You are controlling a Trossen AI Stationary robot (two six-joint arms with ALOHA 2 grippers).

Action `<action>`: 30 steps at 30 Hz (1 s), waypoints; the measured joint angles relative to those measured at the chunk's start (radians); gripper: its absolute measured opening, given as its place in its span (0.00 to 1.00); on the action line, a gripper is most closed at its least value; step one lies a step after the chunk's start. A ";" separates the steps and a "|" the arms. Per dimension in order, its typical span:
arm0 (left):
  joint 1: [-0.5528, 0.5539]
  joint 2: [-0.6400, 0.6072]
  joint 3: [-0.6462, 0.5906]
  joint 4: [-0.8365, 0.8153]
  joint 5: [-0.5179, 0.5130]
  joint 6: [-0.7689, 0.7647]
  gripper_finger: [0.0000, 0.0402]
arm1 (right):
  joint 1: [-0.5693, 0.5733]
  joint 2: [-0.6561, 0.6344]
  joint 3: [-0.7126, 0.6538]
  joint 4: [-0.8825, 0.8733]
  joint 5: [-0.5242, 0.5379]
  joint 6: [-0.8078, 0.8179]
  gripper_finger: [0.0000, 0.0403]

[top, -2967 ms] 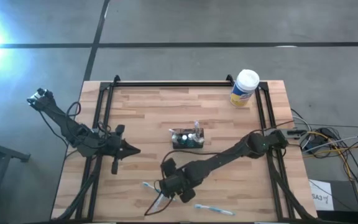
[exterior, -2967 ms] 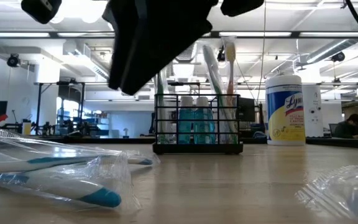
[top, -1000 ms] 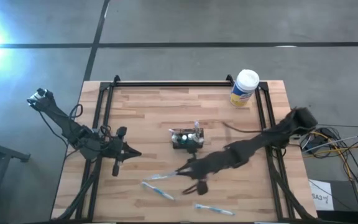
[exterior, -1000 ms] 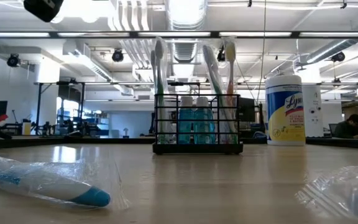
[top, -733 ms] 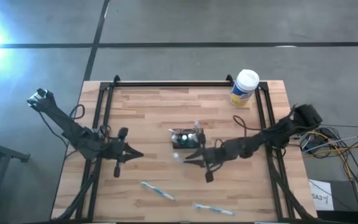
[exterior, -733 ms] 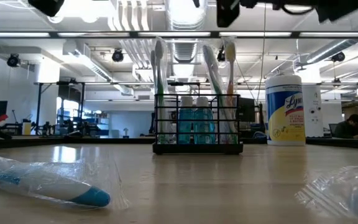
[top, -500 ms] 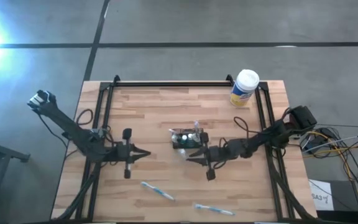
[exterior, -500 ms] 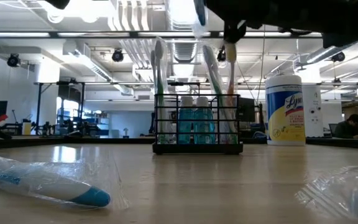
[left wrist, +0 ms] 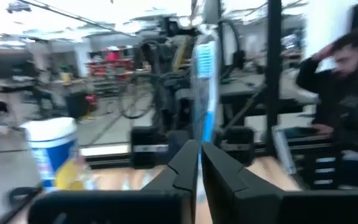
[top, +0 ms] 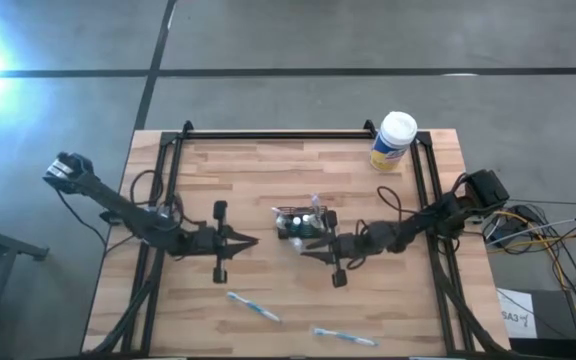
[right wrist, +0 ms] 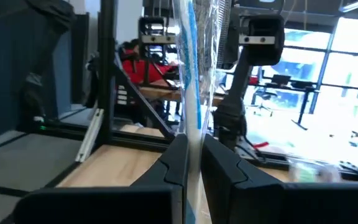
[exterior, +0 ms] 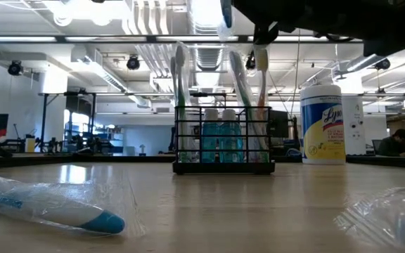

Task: Pick & Place toothbrushing station
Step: Put the left blue toothbrush into the black organizer

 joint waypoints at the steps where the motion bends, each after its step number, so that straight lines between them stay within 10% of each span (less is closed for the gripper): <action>1: 0.022 0.006 0.002 0.000 0.046 -0.022 0.07 | 0.000 0.000 0.000 -0.001 0.001 -0.002 0.06; 8: 0.151 0.091 0.040 -0.003 0.249 -0.078 0.29 | 0.000 0.000 -0.002 -0.002 0.054 -0.003 0.06; 16: 0.193 0.199 0.123 -0.004 0.253 -0.077 0.56 | -0.006 0.000 0.007 -0.022 0.061 -0.004 0.06; 30: 0.194 0.310 0.245 -0.010 0.228 -0.081 0.59 | -0.005 0.002 0.009 -0.045 0.137 -0.004 0.06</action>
